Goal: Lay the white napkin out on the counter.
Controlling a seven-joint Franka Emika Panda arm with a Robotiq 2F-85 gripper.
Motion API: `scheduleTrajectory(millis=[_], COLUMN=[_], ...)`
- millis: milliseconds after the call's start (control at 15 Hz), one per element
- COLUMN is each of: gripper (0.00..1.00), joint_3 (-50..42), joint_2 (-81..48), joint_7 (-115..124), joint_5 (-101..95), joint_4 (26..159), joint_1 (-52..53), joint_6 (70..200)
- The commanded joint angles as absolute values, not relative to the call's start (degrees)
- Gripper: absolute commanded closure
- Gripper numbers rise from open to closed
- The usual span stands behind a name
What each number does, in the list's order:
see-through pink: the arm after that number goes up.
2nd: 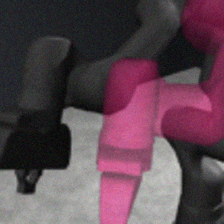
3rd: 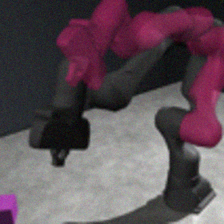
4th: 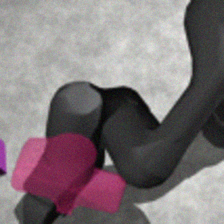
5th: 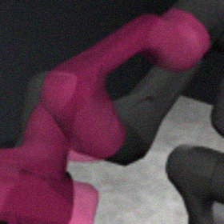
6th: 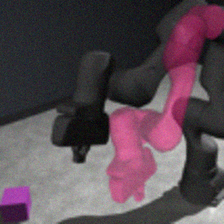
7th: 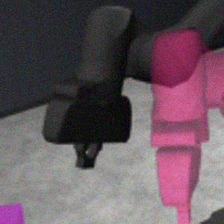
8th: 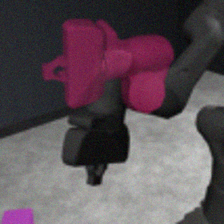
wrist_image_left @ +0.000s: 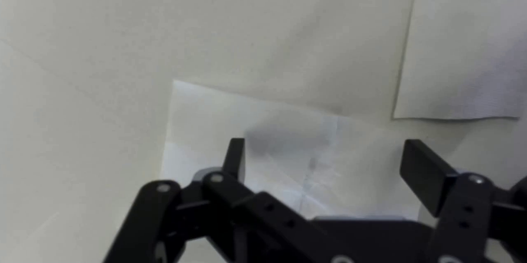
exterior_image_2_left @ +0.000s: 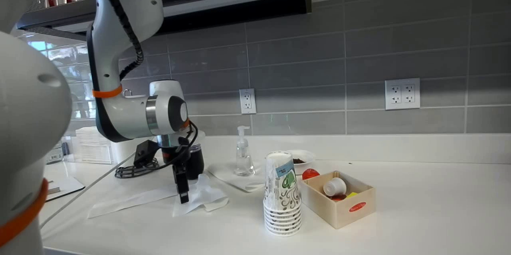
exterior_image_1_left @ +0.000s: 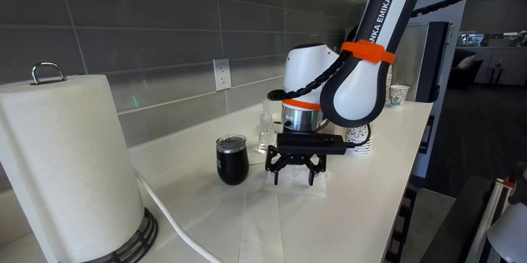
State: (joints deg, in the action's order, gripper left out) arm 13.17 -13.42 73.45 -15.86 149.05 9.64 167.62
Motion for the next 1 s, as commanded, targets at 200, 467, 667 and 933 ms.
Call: scheduleTrajectory(millis=[200,467,667,933], gripper=[0.58,0.89,1.00,1.00], joint_3=[10.5,10.9,13.2,18.5], joint_2=[-19.4,-18.0,-15.8,-12.2], joint_7=[75.2,74.7,73.7,72.5], joint_5=[-17.2,-16.3,-14.5,-9.8], joint_4=[144.6,144.9,146.2,148.7], joint_1=[12.9,13.4,12.3,9.6], joint_6=[170.1,171.3,171.8,170.7])
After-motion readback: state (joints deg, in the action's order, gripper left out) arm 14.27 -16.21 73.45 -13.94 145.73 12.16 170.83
